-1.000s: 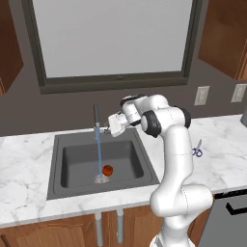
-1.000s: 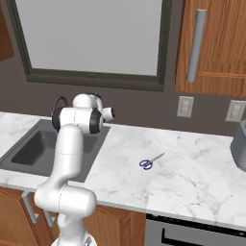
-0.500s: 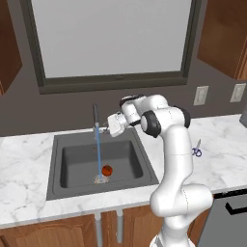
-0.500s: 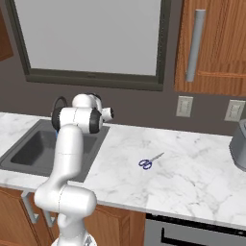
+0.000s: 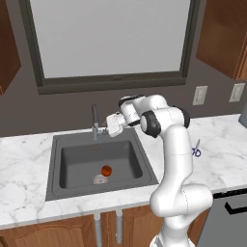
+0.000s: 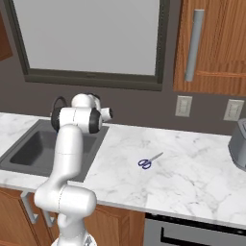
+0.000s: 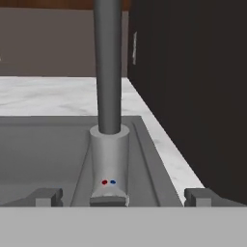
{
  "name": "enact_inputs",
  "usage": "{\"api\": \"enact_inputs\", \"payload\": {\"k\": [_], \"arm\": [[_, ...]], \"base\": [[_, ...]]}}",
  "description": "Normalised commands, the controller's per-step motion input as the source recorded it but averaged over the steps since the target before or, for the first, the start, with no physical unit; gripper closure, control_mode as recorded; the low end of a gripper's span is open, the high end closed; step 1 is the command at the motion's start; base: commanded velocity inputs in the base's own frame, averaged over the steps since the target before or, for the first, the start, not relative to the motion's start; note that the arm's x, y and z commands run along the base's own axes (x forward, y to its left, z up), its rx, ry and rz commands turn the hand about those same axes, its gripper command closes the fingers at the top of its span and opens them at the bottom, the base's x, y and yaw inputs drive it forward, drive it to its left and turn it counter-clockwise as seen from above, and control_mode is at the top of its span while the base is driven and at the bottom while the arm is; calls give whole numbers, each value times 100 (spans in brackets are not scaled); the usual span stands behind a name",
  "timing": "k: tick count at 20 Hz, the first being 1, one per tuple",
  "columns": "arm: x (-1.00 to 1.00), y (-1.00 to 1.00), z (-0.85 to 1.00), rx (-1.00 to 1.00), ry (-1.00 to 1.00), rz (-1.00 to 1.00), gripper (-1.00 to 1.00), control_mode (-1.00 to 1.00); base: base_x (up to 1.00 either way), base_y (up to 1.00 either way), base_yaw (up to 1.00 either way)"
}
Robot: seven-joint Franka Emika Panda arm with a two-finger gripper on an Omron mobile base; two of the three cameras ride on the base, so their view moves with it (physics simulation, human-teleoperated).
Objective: Turn on the sink faucet. Then move the tomato from the counter to the sink. Turn off the sink. Move the vegetable from the sink to the pot next to the stove. Finally move the pot to the rear right burner.
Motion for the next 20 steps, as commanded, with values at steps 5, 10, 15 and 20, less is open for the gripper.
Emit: {"api": "enact_inputs", "payload": {"k": [5,10,15,20], "arm": [[0,46,10,0,0,0,-100,-100],[0,-2,0,0,0,0,-100,-100],[0,-35,0,0,0,1,-100,-100],[0,-41,0,0,0,1,-100,-100]], "base": [[0,0,0],[0,0,0],[0,0,0],[0,0,0]]}}
